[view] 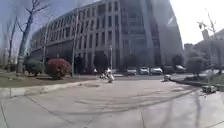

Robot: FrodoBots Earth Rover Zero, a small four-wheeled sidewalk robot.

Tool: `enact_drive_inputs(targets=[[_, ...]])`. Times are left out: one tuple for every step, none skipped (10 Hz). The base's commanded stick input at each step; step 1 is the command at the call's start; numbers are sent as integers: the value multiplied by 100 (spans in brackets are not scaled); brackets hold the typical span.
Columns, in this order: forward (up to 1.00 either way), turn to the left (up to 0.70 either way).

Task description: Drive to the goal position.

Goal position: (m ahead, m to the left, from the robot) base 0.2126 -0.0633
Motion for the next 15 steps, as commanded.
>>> enact_drive_inputs(targets=[[70,-5],[70,0],[70,0],[70,0],[70,0],[70,0],[70,0],[70,0],[70,0],[70,0],[70,0],[70,0],[70,0],[70,0],[70,0]])
